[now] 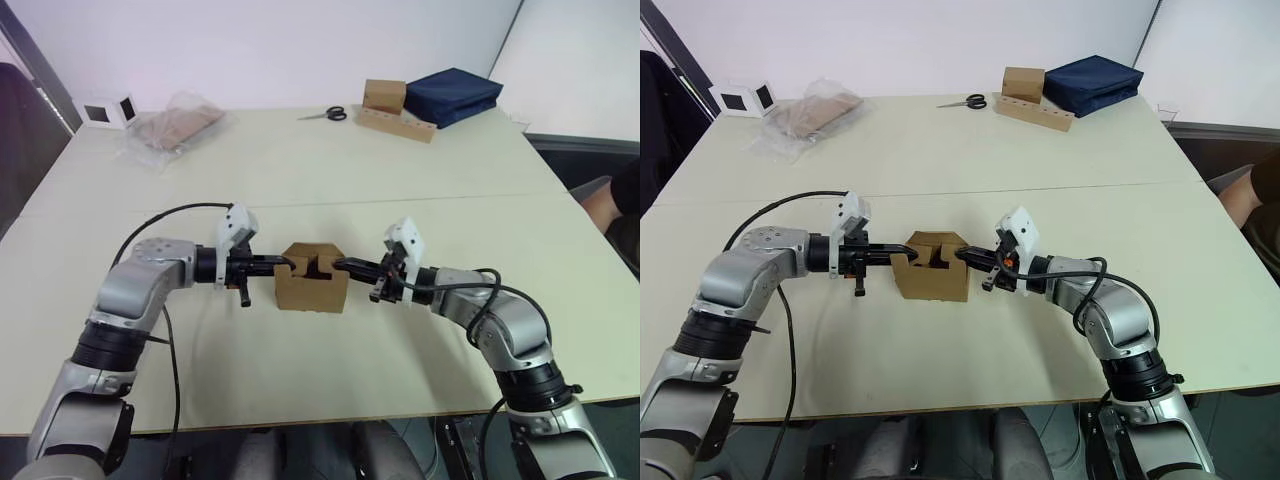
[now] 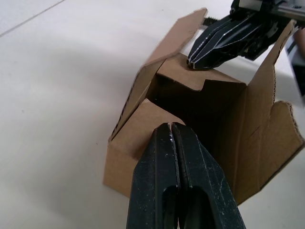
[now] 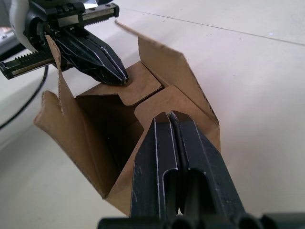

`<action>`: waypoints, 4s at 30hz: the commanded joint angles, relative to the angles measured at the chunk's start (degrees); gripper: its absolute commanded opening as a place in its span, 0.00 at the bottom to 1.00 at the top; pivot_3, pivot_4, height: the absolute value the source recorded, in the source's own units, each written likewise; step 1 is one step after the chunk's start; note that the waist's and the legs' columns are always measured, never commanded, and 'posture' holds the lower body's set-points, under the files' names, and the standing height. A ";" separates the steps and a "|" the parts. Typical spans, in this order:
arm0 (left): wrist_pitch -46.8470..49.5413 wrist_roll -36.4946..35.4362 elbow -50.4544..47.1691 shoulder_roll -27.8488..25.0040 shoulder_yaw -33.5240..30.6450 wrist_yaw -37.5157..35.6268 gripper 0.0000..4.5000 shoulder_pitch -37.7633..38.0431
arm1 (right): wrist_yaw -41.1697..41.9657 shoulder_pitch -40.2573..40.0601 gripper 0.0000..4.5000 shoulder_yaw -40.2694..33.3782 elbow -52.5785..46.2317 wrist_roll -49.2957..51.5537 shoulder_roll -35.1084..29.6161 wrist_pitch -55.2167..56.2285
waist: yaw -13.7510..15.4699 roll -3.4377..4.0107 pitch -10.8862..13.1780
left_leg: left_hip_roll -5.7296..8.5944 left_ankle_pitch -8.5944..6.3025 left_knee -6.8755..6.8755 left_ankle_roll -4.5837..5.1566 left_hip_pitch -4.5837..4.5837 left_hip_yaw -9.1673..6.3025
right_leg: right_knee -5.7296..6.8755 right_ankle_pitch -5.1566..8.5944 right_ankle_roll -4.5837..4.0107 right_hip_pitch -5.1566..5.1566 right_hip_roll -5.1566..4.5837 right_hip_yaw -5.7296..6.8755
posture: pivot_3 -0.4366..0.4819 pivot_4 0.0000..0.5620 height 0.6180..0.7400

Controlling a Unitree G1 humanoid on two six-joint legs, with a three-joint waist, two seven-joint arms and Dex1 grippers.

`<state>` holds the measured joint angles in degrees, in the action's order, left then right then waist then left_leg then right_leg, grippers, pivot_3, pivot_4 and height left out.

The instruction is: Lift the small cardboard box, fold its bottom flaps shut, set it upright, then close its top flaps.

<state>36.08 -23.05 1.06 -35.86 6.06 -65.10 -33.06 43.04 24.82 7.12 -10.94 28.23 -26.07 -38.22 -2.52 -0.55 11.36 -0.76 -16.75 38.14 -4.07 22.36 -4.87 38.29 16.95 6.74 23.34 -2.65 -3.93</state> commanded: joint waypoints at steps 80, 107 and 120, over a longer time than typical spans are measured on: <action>-30.86 11.24 49.75 14.33 1.51 -12.49 0.00 -23.24 | -8.64 4.37 0.00 6.86 -14.25 4.03 0.76 -12.61 | -0.02 -0.01 -0.35 | 0.04 -0.01 -0.02 0.01 0.10 -0.03 | -0.07 0.00 0.00 0.07 0.00 0.03 | 0.48 0.27 1.00; -26.89 8.58 40.06 9.20 -4.54 -12.47 0.00 -20.72 | -5.98 4.90 0.00 8.37 -9.38 -2.09 1.12 -10.50 | -0.05 -0.01 -0.35 | 0.04 0.00 -0.01 0.01 0.09 -0.05 | -0.04 0.00 0.00 0.07 0.00 0.03 | 0.48 0.27 1.00; 6.48 -11.73 -7.58 -1.25 -9.90 -7.21 0.00 3.28 | -5.62 4.86 0.00 6.94 -10.01 -1.90 0.91 -10.35 | -0.55 0.01 -0.36 | 0.00 0.00 -0.02 0.01 0.08 -0.10 | -0.05 0.00 0.00 0.03 -0.03 0.03 | 0.48 0.27 1.00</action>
<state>42.46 -34.46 -2.66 -37.01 -4.46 -74.50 -30.79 37.04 29.13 15.01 -19.85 26.01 -25.32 -48.59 -3.07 -0.54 11.00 -0.78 -16.76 38.11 -4.06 22.43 -4.97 38.26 16.95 6.74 23.37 -2.67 -3.90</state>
